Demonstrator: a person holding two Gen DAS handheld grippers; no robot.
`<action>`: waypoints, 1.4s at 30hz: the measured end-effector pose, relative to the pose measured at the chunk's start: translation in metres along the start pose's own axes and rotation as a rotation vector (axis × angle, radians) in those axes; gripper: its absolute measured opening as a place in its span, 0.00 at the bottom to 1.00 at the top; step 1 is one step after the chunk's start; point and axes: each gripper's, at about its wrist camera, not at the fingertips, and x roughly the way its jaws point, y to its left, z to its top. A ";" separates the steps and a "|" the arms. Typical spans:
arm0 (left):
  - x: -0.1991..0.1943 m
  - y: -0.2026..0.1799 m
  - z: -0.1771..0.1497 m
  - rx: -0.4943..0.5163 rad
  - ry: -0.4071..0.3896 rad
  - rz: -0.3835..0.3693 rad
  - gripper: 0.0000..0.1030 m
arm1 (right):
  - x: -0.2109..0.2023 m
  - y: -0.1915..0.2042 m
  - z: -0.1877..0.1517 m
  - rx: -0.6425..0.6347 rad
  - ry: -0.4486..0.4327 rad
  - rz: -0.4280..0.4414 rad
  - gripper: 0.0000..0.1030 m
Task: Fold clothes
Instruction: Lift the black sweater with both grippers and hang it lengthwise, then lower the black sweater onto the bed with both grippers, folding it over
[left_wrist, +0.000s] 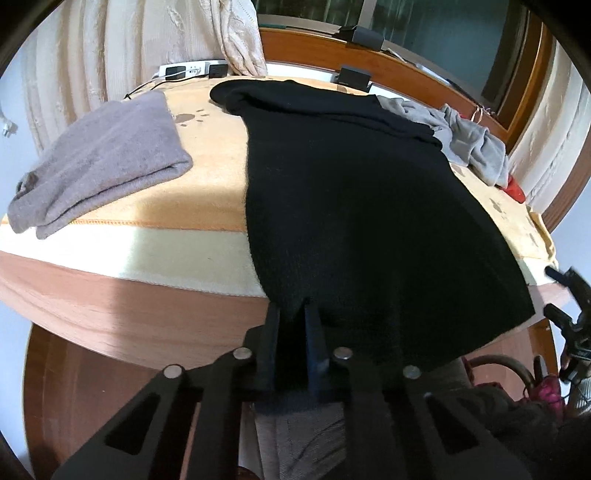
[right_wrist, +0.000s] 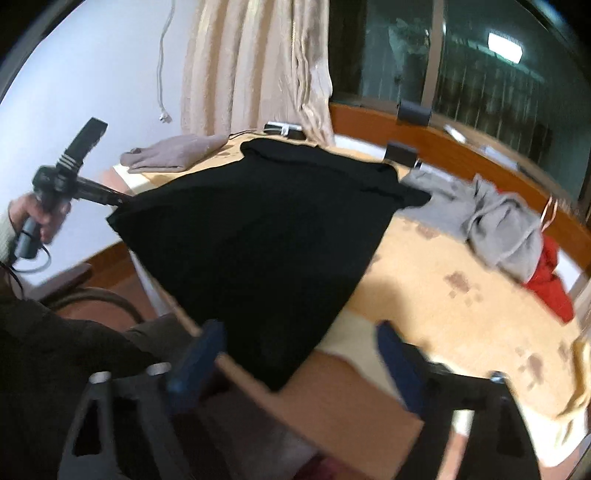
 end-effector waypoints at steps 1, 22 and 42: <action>0.000 0.000 0.000 -0.003 -0.001 -0.003 0.11 | 0.002 -0.001 -0.001 0.026 0.013 0.021 0.55; -0.004 0.007 0.000 -0.087 -0.014 -0.084 0.10 | 0.025 0.010 -0.007 0.086 0.080 0.065 0.14; -0.058 0.016 0.112 -0.155 -0.300 -0.247 0.09 | -0.023 -0.032 0.097 0.104 -0.241 0.006 0.09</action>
